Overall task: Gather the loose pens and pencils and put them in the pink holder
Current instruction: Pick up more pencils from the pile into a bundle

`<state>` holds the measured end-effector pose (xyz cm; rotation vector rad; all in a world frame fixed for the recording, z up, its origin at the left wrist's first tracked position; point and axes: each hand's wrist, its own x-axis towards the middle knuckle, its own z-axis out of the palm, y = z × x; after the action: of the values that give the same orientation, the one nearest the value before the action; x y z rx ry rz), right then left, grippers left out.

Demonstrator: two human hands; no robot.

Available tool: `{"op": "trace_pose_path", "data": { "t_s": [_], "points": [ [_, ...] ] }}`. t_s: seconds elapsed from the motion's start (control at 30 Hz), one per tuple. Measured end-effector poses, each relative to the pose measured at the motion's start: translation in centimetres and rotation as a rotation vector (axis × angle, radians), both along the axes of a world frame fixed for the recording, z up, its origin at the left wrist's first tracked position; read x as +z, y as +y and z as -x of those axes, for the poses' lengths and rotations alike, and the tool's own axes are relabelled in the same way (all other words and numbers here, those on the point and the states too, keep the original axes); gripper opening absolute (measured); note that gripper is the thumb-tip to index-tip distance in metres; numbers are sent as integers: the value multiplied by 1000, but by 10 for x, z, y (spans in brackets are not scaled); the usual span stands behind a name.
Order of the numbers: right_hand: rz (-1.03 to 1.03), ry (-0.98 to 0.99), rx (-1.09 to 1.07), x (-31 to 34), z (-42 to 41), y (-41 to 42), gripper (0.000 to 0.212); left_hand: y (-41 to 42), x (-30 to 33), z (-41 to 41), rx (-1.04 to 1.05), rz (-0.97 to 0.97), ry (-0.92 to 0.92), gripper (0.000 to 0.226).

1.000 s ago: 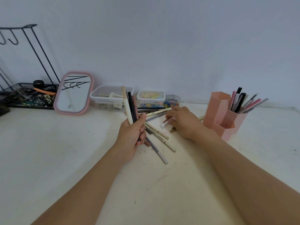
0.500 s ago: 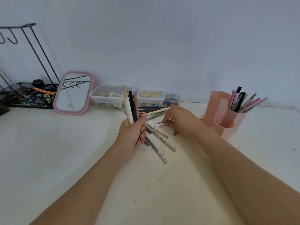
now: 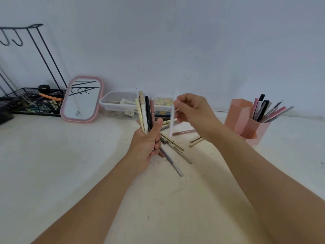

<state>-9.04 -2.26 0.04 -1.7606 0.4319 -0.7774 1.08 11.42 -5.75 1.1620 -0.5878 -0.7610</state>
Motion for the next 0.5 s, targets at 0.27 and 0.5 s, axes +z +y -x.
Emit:
{"op": "trace_pose_path", "data": {
  "t_s": [0.27, 0.5],
  "points": [
    [-281, 7, 95, -19, -13, 24, 20, -1, -2, 1, -37, -110, -129, 29],
    [440, 262, -173, -36, -1, -12, 22, -2, -1, -5, 55, -57, 27, 23]
  ]
}}
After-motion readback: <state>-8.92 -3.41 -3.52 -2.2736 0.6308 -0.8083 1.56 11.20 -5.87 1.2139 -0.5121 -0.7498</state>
